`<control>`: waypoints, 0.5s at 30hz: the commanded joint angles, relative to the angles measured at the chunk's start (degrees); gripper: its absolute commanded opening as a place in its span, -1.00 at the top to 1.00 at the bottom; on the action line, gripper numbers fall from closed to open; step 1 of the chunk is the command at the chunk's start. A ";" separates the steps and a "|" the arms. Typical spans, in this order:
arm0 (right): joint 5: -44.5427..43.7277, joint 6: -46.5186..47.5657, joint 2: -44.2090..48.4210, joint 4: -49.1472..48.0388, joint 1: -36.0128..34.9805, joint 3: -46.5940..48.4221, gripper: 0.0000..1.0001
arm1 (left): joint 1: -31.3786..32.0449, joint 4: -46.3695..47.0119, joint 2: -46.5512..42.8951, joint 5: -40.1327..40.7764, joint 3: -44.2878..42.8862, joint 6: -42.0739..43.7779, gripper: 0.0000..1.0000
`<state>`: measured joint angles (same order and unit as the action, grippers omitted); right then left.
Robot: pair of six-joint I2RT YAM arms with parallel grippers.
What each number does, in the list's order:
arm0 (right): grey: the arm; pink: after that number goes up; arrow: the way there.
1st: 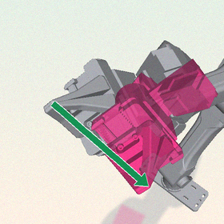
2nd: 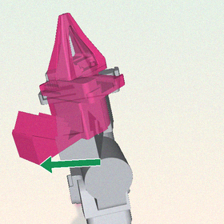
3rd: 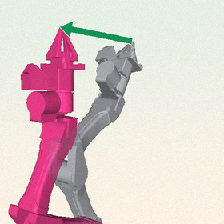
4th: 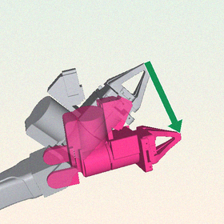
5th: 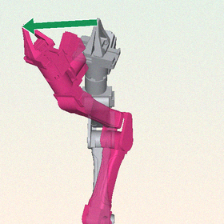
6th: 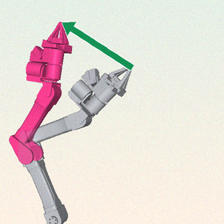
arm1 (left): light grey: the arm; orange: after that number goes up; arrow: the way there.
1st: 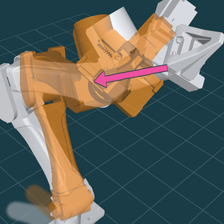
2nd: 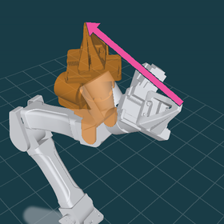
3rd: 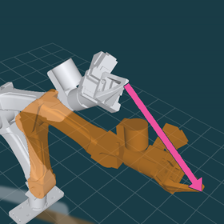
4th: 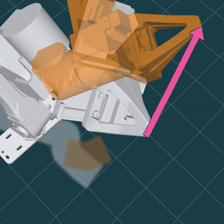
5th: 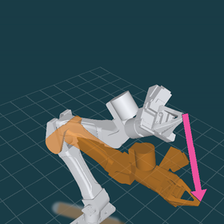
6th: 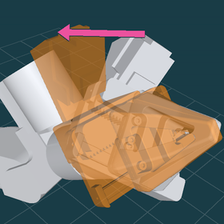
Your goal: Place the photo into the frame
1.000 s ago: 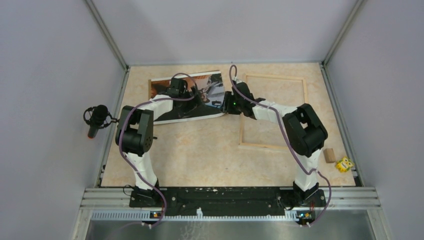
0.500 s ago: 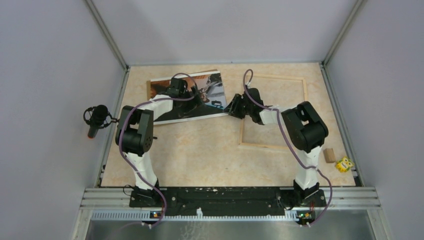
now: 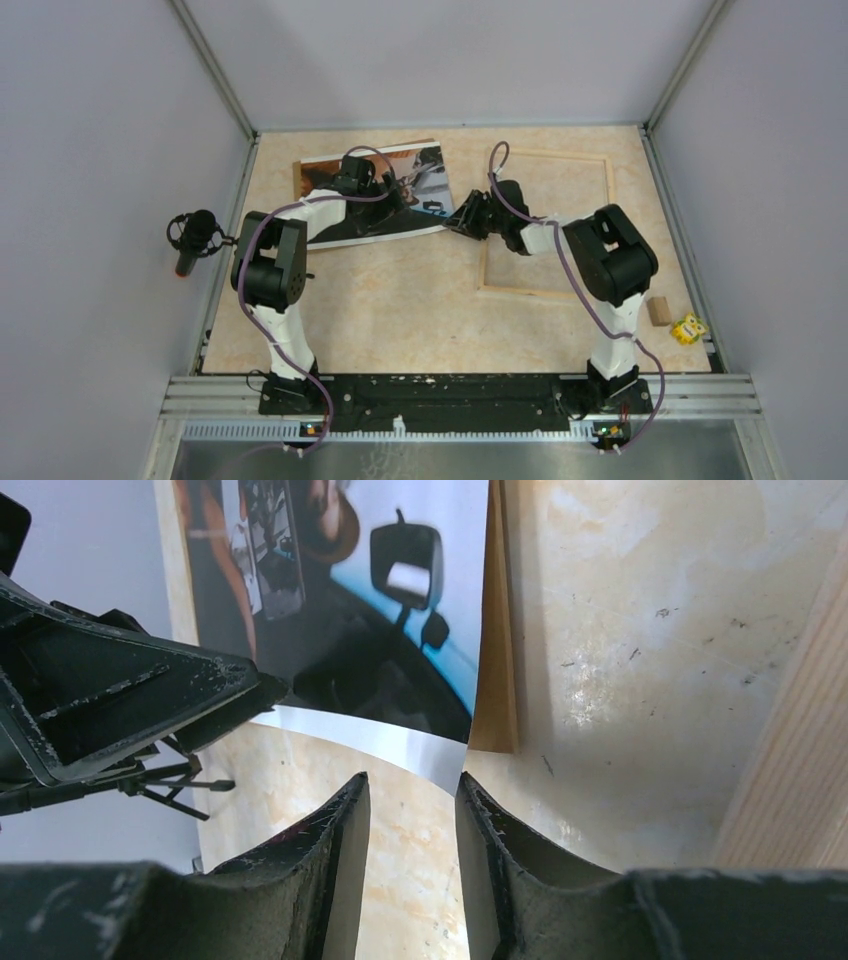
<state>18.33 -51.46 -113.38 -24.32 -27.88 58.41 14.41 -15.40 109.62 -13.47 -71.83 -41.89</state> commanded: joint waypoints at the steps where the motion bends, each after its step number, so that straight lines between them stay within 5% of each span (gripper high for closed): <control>1: 1.01 -1.26 -0.36 -4.71 -0.33 1.03 0.26 | 0.70 -6.57 2.57 0.70 2.24 0.81 -0.96; 15: 4.13 -4.61 -8.63 -9.57 1.62 6.07 0.28 | 0.70 -6.98 3.11 1.51 2.06 1.30 -0.96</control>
<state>21.17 -55.24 -119.00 -29.26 -27.16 60.53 14.41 -15.38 109.65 -13.41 -71.83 -41.85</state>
